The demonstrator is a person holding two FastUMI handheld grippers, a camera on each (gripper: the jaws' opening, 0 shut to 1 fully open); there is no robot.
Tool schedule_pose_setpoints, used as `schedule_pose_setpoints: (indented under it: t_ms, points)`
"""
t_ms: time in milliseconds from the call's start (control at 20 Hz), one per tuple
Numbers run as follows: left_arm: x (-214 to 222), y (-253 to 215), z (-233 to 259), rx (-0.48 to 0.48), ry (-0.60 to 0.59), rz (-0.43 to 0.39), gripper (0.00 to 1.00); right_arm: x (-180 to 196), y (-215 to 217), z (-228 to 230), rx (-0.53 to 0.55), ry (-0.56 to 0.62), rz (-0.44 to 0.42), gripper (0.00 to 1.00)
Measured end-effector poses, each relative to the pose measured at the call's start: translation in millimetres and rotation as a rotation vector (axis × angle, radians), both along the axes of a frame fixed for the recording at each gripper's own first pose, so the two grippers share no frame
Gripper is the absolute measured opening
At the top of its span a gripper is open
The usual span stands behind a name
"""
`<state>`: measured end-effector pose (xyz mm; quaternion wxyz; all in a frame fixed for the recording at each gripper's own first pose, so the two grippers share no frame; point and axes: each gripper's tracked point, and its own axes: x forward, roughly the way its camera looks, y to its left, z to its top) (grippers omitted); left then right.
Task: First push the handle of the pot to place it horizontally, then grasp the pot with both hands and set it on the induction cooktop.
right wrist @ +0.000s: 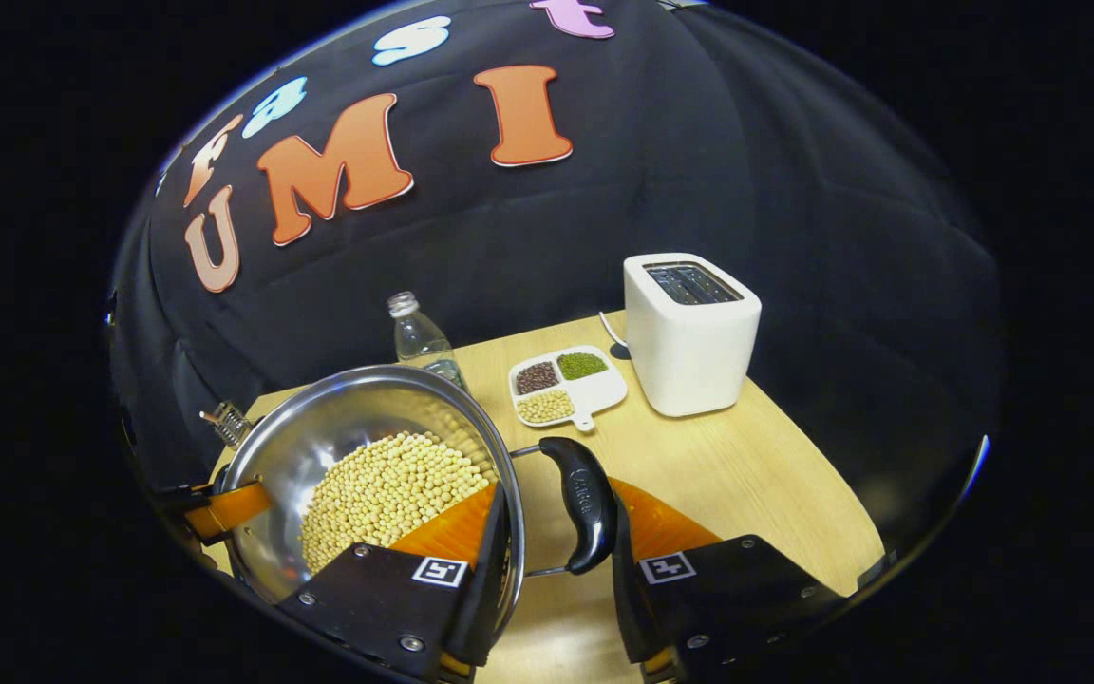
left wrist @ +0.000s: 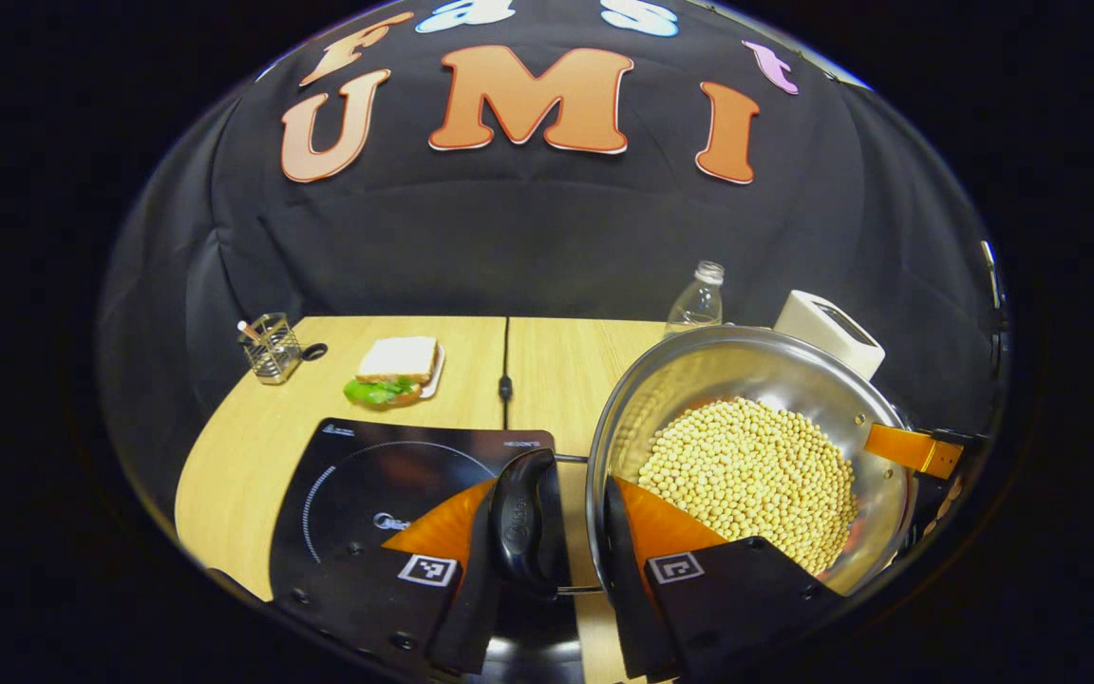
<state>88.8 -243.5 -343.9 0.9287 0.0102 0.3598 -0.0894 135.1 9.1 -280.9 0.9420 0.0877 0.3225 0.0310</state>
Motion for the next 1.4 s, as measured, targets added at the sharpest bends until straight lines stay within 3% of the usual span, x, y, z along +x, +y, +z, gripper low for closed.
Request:
schedule_pose_setpoints:
  t_ms: [50,100,450,500,550,650,750,850,900,1000,1100,1150,1200,1400]
  points:
    - [1,9,6,0.0,-0.005,0.006,0.59,-1,8,6,0.001,-0.006,0.006,0.52]
    - [1,18,10,-0.002,-0.009,0.014,0.55,-1,17,10,0.0,-0.012,0.013,0.52]
    - [0,93,30,-0.016,-0.015,0.086,0.55,-8,85,30,0.008,-0.026,0.073,0.52]
    - [0,104,33,-0.011,-0.022,0.095,0.59,-10,94,31,0.017,-0.026,0.084,0.52]
    - [1,115,34,-0.007,-0.027,0.104,0.55,-11,104,33,0.023,-0.026,0.093,0.52]
    - [-1,135,37,-0.001,-0.029,0.123,0.59,-13,122,34,0.028,-0.03,0.109,0.47]
    - [-3,155,40,0.009,-0.024,0.136,0.63,-15,140,35,0.033,-0.025,0.125,0.52]
    - [-2,173,41,0.017,-0.024,0.15,0.63,-19,157,34,0.04,-0.022,0.14,0.47]
    - [-2,184,40,0.021,-0.026,0.157,0.55,-21,166,33,0.046,-0.021,0.146,0.52]
    - [-4,201,39,0.023,-0.02,0.171,0.63,-26,181,30,0.05,-0.018,0.16,0.52]
    - [-7,216,33,0.027,-0.009,0.18,0.59,-31,195,25,0.051,-0.012,0.169,0.52]
    - [-9,224,32,0.03,-0.004,0.184,0.63,-32,202,21,0.052,-0.008,0.174,0.47]
    - [-10,229,29,0.036,0.004,0.185,0.59,-35,209,16,0.052,0.003,0.18,0.52]
    - [-11,254,9,0.042,0.031,0.195,0.55,-39,226,-1,0.038,0.034,0.202,0.52]
